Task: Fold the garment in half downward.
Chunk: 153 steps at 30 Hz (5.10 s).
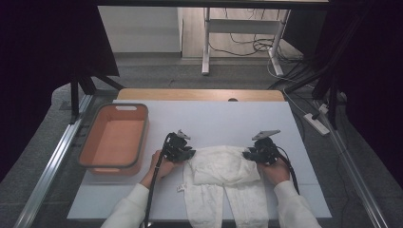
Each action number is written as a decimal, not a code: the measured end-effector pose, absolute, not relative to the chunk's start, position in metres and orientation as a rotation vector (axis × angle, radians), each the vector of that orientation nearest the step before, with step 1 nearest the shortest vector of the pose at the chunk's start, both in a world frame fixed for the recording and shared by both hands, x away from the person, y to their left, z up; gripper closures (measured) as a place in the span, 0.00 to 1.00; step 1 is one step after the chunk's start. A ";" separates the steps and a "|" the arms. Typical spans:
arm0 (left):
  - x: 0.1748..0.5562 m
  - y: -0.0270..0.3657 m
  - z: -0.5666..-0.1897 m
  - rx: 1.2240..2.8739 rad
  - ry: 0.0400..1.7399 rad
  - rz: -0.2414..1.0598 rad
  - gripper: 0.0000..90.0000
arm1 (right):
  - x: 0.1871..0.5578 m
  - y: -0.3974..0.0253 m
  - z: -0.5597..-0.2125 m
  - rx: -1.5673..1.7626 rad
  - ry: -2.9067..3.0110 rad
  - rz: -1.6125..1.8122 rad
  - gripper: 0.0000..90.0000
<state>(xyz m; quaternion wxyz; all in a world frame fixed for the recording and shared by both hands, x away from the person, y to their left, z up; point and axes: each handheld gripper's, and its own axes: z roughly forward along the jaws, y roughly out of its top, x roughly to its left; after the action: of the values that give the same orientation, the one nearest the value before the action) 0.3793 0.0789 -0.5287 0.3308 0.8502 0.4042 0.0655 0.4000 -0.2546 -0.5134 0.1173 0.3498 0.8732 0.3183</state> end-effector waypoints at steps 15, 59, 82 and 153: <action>0.373 0.088 -0.507 2.115 1.020 0.224 0.97 | 0.397 -0.260 -0.500 1.030 2.493 1.050 0.95; 0.396 0.097 -0.483 1.999 1.032 0.282 0.97 | 0.413 -0.260 -0.476 1.040 2.337 1.155 0.95; 0.409 0.104 -0.474 1.938 1.044 0.301 0.92 | 0.428 -0.261 -0.461 1.024 2.261 1.200 0.94; 0.338 0.090 -0.485 2.125 0.978 0.278 0.37 | 0.355 -0.271 -0.476 0.992 2.320 1.198 0.38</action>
<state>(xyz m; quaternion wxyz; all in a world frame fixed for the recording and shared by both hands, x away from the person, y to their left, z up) 0.3376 0.0904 -0.4852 0.3828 0.8333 0.3836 0.1091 0.3555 -0.2713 -0.4763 0.1731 0.3498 0.8181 0.4223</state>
